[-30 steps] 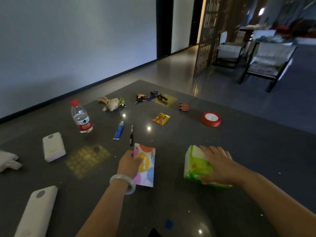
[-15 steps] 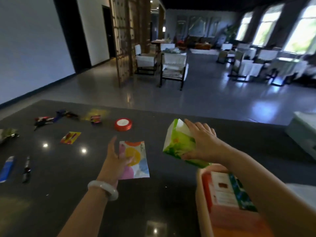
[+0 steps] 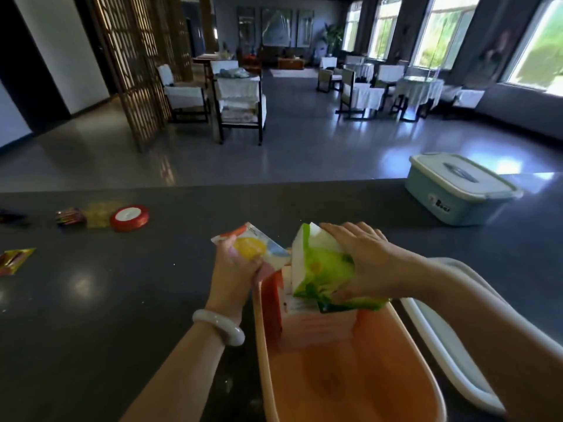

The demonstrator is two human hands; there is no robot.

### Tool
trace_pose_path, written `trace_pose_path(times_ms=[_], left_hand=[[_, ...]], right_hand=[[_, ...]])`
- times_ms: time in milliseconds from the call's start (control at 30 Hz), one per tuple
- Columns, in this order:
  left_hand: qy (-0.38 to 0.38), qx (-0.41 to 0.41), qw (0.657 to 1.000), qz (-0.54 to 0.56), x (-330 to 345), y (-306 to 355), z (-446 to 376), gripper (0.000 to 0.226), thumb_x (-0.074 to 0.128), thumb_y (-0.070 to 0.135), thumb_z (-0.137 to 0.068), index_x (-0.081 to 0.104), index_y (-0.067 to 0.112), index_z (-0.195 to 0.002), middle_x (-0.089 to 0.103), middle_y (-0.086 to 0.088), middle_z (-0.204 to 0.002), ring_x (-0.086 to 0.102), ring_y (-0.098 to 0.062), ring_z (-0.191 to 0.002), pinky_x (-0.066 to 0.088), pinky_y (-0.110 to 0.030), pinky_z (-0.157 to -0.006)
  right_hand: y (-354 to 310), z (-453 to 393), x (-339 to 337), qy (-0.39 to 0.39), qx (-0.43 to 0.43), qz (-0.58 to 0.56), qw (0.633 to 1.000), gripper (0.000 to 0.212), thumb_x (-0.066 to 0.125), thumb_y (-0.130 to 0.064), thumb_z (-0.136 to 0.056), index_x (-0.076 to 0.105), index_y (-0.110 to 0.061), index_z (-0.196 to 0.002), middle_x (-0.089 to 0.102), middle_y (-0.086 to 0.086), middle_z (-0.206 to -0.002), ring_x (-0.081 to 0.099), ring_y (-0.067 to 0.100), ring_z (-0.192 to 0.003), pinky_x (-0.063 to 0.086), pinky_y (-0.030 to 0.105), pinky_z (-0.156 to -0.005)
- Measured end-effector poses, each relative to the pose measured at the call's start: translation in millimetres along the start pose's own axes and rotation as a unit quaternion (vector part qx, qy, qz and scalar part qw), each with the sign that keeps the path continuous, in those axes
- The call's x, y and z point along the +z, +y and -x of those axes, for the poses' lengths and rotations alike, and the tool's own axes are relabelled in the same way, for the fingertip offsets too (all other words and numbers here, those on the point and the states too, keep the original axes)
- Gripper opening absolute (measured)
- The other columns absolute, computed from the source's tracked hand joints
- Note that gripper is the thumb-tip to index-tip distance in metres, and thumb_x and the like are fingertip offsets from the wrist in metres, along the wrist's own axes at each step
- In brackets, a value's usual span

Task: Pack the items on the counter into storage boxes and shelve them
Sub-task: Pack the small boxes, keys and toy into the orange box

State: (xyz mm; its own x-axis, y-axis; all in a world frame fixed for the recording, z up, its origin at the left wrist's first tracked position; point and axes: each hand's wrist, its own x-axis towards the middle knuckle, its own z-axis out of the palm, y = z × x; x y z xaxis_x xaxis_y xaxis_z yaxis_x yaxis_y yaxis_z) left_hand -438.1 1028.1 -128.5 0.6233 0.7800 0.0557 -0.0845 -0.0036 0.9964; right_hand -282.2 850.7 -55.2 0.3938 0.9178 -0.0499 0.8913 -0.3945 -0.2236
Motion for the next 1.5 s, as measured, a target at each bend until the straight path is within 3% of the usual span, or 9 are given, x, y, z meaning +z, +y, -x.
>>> trace_pose_path(times_ms=[67, 200, 467, 700, 1033, 1200, 1333, 1400, 1500], left_hand=[[0.024, 0.022, 0.997, -0.070, 8.0, -9.7, 0.3, 0.056, 0.064, 0.005, -0.089, 0.044, 0.025, -0.137, 0.057, 0.000, -0.128, 0.057, -0.018, -0.113, 0.051, -0.037, -0.092], [0.026, 0.039, 0.993, -0.108, 13.2, -21.8, 4.4, 0.057, 0.061, 0.018, -0.093, 0.033, 0.022, -0.142, 0.052, 0.004, -0.130, 0.057, -0.009, -0.109, 0.048, -0.013, -0.072], [0.014, 0.108, 0.975, -0.193, 20.8, -30.2, 15.7, 0.059, 0.054, 0.007, -0.096, 0.026, 0.018, -0.146, 0.045, -0.007, -0.142, 0.051, -0.019, -0.124, 0.048, -0.037, -0.101], [0.016, 0.138, 0.970, -0.199, 20.2, -35.2, 17.5, 0.059, 0.053, 0.007, -0.096, 0.026, 0.019, -0.146, 0.042, -0.005, -0.146, 0.047, -0.016, -0.129, 0.045, -0.004, -0.083], [0.026, 0.146, 0.965, -0.215, 21.5, -37.7, 16.1, 0.058, 0.053, 0.009, -0.097, 0.025, 0.020, -0.147, 0.039, -0.003, -0.148, 0.044, -0.013, -0.131, 0.044, 0.000, -0.076], [0.032, 0.147, 0.964, -0.217, 21.7, -38.2, 15.8, 0.059, 0.053, 0.010, -0.097, 0.025, 0.021, -0.147, 0.039, -0.002, -0.148, 0.045, -0.014, -0.132, 0.050, -0.010, -0.079], [0.038, 0.144, 0.964, -0.221, 22.0, -39.0, 16.0, 0.059, 0.053, 0.011, -0.097, 0.024, 0.021, -0.147, 0.040, -0.003, -0.148, 0.047, -0.016, -0.130, 0.050, -0.010, -0.077], [0.037, 0.143, 0.964, -0.220, 22.2, -39.1, 16.2, 0.059, 0.053, 0.011, -0.097, 0.024, 0.021, -0.147, 0.039, -0.003, -0.148, 0.046, -0.016, -0.131, 0.050, -0.009, -0.076], [0.034, 0.143, 0.965, -0.216, 22.4, -38.5, 16.5, 0.059, 0.053, 0.011, -0.097, 0.025, 0.022, -0.147, 0.038, -0.002, -0.149, 0.045, -0.015, -0.132, 0.050, -0.010, -0.077]], right_hand=[[2.9, 14.0, 6.9, -0.029, -0.022, -0.007, 0.999, 0.116, 0.077, -0.064, -0.057, 0.005, -0.044, -0.146, 0.026, -0.022, -0.135, 0.021, 0.007, -0.126, 0.022, 0.035, -0.111], [4.2, 32.5, 24.4, -0.069, -0.078, -0.023, 0.994, 0.112, 0.076, -0.068, -0.057, 0.006, -0.049, -0.142, 0.019, -0.028, -0.142, 0.015, 0.000, -0.128, 0.020, 0.035, -0.111], [3.3, 45.5, 61.4, -0.157, -0.095, -0.003, 0.983, 0.111, 0.076, -0.064, -0.062, 0.007, -0.042, -0.146, 0.023, -0.017, -0.148, 0.017, 0.010, -0.138, 0.011, 0.034, -0.113], [6.1, 44.2, 100.5, -0.197, -0.092, 0.022, 0.976, 0.105, 0.074, -0.067, -0.061, 0.016, -0.036, -0.143, 0.029, -0.011, -0.148, 0.027, 0.012, -0.136, 0.019, 0.032, -0.111], [8.1, 44.3, 121.8, -0.180, -0.094, 0.068, 0.977, 0.108, 0.075, -0.061, -0.064, 0.013, -0.029, -0.147, 0.026, -0.005, -0.150, 0.027, 0.016, -0.137, 0.023, 0.036, -0.114], [10.2, 57.4, 112.9, -0.168, -0.114, 0.071, 0.977, 0.117, 0.071, -0.061, -0.070, -0.006, -0.029, -0.152, 0.004, -0.008, -0.159, 0.005, 0.014, -0.146, 0.003, 0.033, -0.114], [13.8, 69.0, 104.1, -0.108, -0.151, 0.084, 0.979, 0.108, 0.064, -0.065, -0.074, -0.005, -0.035, -0.151, 0.004, -0.015, -0.157, -0.001, 0.008, -0.145, -0.008, 0.028, -0.111], [14.0, 72.1, 103.7, -0.110, -0.156, 0.094, 0.977, 0.105, 0.065, -0.063, -0.074, -0.004, -0.038, -0.150, 0.006, -0.015, -0.156, 0.002, 0.008, -0.144, -0.004, 0.030, -0.113], [14.3, 73.5, 108.4, -0.140, -0.154, 0.121, 0.971, 0.104, 0.071, -0.051, -0.076, -0.002, -0.040, -0.149, 0.008, -0.012, -0.156, 0.011, 0.014, -0.144, 0.019, 0.039, -0.116]])
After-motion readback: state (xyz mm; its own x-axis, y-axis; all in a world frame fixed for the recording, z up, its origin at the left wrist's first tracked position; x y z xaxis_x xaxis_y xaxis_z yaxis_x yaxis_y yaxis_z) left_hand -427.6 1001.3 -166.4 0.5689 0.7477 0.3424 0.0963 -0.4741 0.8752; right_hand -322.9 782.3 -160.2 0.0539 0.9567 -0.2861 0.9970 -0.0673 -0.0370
